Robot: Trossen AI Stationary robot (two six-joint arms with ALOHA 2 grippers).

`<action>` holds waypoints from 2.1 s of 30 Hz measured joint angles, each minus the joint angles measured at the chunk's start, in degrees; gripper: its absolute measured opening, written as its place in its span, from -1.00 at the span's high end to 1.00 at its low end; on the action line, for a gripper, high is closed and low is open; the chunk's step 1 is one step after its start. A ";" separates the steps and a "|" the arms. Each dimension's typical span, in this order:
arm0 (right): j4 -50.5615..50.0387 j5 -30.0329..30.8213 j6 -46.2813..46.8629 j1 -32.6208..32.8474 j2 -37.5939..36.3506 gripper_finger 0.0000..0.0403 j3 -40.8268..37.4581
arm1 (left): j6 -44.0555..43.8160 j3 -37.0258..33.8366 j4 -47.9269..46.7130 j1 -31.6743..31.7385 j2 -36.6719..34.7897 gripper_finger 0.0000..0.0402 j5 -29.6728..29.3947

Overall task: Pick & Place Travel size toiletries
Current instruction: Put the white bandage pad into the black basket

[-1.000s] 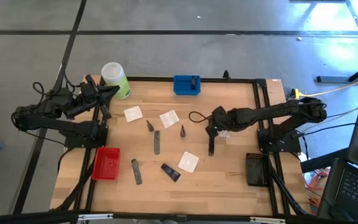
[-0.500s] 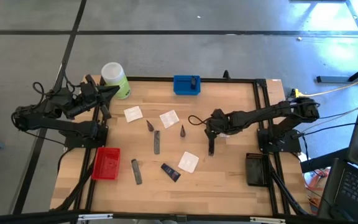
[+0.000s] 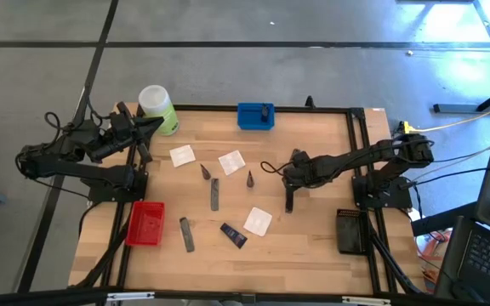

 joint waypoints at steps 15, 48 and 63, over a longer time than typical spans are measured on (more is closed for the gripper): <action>0.93 1.75 2.02 0.01 5.53 0.32 0.09 | 0.00 0.00 0.00 -0.02 -0.01 0.92 0.01; -1.38 -2.42 -3.70 0.10 0.52 0.98 -0.15 | 0.00 0.00 0.00 0.00 0.00 0.92 0.02; -2.29 -11.22 -4.02 7.86 -11.12 1.00 -0.04 | 0.00 0.00 0.00 0.00 -0.02 0.92 0.00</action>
